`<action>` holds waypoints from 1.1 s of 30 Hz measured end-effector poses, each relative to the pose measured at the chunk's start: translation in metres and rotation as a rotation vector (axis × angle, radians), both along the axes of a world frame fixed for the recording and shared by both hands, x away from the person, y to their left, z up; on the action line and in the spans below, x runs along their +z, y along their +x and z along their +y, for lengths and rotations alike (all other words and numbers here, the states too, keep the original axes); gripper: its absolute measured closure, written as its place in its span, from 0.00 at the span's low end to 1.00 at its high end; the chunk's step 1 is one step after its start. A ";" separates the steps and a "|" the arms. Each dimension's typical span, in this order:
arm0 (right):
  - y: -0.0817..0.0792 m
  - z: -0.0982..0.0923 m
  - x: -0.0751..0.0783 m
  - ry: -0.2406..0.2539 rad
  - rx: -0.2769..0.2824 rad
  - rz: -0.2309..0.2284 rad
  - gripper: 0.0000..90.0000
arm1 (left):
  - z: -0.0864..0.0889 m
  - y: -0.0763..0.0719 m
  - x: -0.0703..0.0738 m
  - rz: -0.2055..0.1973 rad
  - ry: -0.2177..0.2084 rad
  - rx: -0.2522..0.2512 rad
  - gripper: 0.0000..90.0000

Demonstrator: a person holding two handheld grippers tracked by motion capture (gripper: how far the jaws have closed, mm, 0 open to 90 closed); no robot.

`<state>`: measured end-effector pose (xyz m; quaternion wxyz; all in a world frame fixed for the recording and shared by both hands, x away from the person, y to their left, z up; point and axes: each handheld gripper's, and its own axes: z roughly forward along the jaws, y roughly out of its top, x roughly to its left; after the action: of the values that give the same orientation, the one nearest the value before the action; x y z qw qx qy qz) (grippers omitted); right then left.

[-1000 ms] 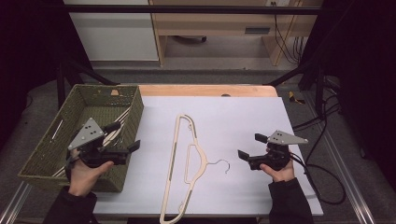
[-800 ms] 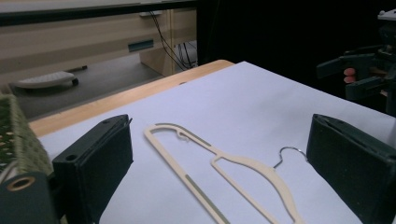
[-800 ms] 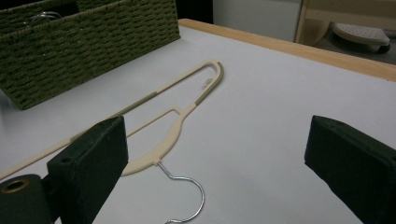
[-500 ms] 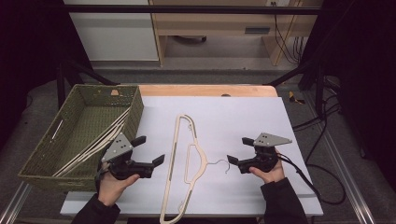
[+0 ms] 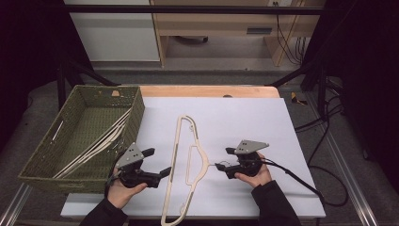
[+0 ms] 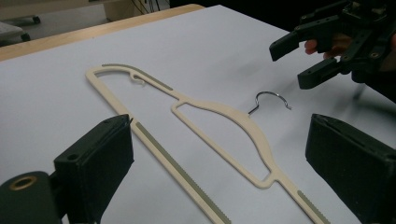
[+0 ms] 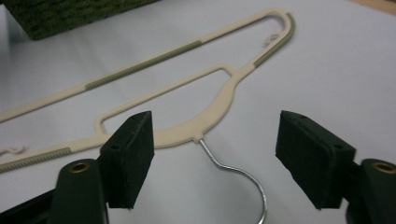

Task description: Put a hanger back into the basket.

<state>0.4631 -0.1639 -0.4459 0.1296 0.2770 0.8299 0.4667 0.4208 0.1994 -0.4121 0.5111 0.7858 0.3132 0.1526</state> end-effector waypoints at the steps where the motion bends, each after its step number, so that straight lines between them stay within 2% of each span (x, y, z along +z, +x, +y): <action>1: 0.001 0.002 -0.002 -0.007 0.008 0.008 0.33 | -0.001 0.000 -0.001 0.000 0.003 -0.004 0.08; 5: 0.005 0.013 -0.014 -0.063 0.039 0.035 0.44 | -0.001 0.001 -0.002 0.002 0.007 -0.004 0.08; 10: 0.015 0.020 -0.024 -0.093 0.050 0.053 0.57 | 0.000 0.001 -0.004 -0.002 0.015 -0.005 0.08; 14: 0.020 0.025 -0.031 -0.144 0.054 0.054 0.66 | -0.002 0.000 -0.005 -0.005 0.022 -0.019 0.07; 17: 0.021 0.028 -0.033 -0.153 0.067 0.059 0.72 | -0.002 0.000 -0.005 -0.004 0.021 -0.020 0.06; 20: 0.022 0.031 -0.036 -0.190 0.076 0.057 0.75 | -0.001 0.001 -0.006 0.000 0.021 -0.021 0.06; 23: 0.022 0.031 -0.036 -0.189 0.090 0.061 0.80 | -0.002 0.001 -0.006 0.002 0.020 -0.023 0.07; 28: 0.022 0.032 -0.034 -0.201 0.100 0.069 0.94 | -0.002 0.001 -0.006 0.001 0.023 -0.027 0.07; 33: 0.019 0.031 -0.032 -0.208 0.116 0.105 0.98 | -0.001 0.000 -0.006 0.002 0.025 -0.024 0.07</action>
<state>0.4825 -0.1325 -0.4778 0.0865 0.2376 0.8940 0.3698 0.4213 0.1979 -0.4180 0.5026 0.7960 0.3022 0.1497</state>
